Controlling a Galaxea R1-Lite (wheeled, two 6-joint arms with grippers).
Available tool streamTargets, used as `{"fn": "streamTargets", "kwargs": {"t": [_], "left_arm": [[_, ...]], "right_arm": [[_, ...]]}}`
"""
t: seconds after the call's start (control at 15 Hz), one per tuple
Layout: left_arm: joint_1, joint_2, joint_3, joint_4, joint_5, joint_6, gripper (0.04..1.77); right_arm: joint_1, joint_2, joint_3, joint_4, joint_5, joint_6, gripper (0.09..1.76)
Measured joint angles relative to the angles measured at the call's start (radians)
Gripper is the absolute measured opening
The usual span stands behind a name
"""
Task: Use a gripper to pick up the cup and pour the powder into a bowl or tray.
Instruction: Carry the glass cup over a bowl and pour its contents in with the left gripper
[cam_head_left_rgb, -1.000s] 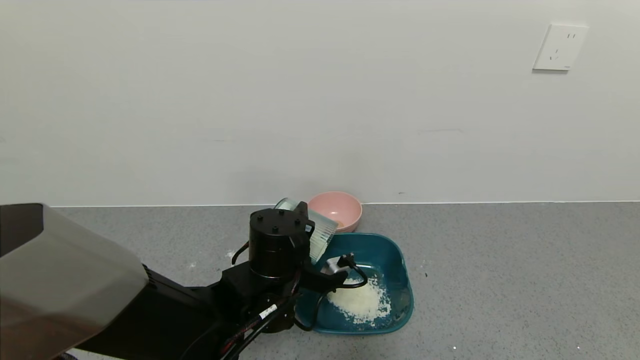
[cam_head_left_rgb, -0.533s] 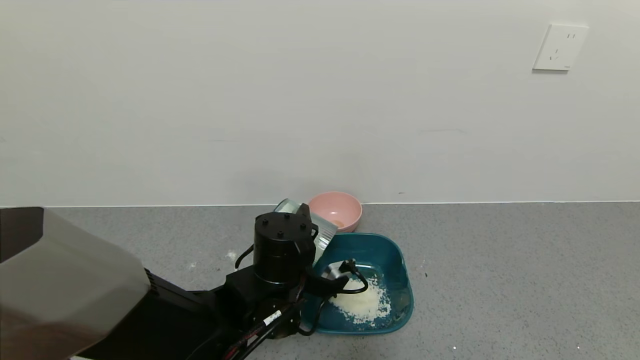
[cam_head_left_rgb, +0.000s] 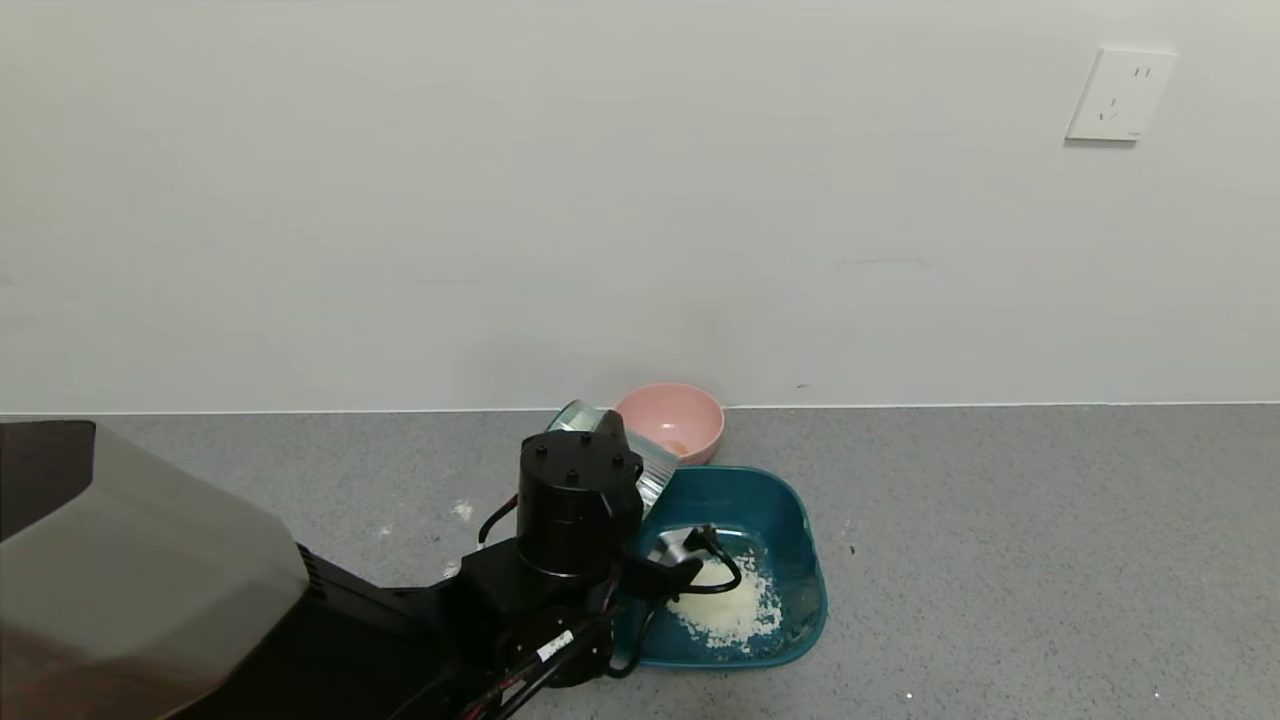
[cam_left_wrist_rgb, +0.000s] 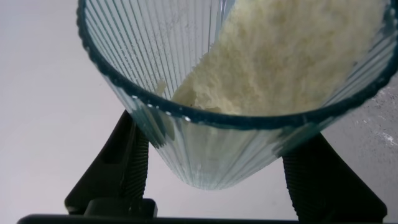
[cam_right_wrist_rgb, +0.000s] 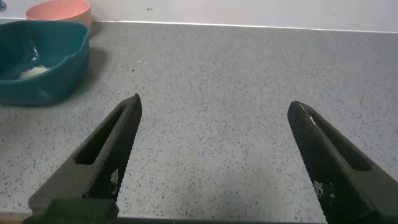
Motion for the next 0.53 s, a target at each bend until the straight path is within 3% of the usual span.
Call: {"fn": "streamTargets", "kwargs": {"t": [0.53], "left_arm": [[-0.006,0.006,-0.003,0.0,0.004,0.0,1.25]], "right_arm": [[0.0,0.0,0.0,0.0,0.0,0.0,1.71]]}}
